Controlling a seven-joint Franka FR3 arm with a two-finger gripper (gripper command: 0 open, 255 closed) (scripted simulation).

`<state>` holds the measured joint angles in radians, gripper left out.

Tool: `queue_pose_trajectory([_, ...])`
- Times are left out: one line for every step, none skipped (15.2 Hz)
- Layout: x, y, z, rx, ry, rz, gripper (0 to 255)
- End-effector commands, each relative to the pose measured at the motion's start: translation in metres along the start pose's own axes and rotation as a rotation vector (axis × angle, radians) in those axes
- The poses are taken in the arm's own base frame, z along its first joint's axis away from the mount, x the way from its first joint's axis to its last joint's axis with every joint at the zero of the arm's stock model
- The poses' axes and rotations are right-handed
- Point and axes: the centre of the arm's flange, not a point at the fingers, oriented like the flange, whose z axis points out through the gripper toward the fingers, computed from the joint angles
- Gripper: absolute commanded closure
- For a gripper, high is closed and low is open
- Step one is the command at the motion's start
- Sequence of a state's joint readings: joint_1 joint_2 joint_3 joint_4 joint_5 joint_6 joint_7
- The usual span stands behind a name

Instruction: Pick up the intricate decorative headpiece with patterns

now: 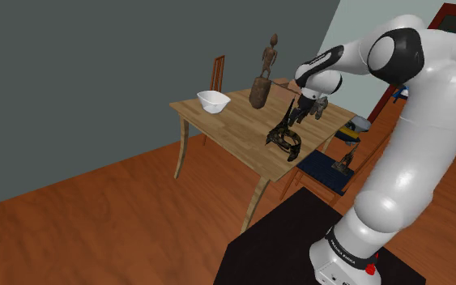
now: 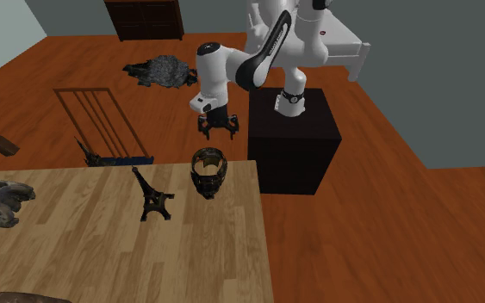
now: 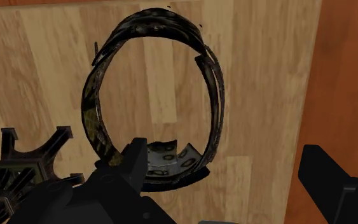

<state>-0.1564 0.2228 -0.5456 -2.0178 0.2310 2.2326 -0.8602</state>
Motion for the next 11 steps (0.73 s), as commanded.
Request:
queue_pose_trajectory([0.004,0.021,0.015,0.001,-0.004,0.000,0])
queue_pose_trajectory([0.007,0.031,0.023,0.002,-0.006,0.001,0])
queue_pose_trajectory([0.010,0.042,0.030,0.003,-0.008,0.001,0])
queue_pose_trajectory([0.013,0.053,0.038,0.003,-0.010,0.002,0])
queue_pose_trajectory([0.016,0.063,0.045,0.004,-0.012,0.003,0])
queue_pose_trajectory([0.019,0.074,0.053,0.004,-0.014,0.003,0])
queue_pose_trajectory([0.021,0.085,0.060,0.005,-0.017,0.004,0])
queue_pose_trajectory([0.024,0.095,0.068,0.005,-0.019,0.005,0])
queue_pose_trajectory([0.027,0.106,0.075,0.006,-0.021,0.005,0])
queue_pose_trajectory([0.030,0.117,0.083,0.007,-0.023,0.006,0])
queue_pose_trajectory([0.032,0.126,0.089,0.007,-0.025,0.006,0])
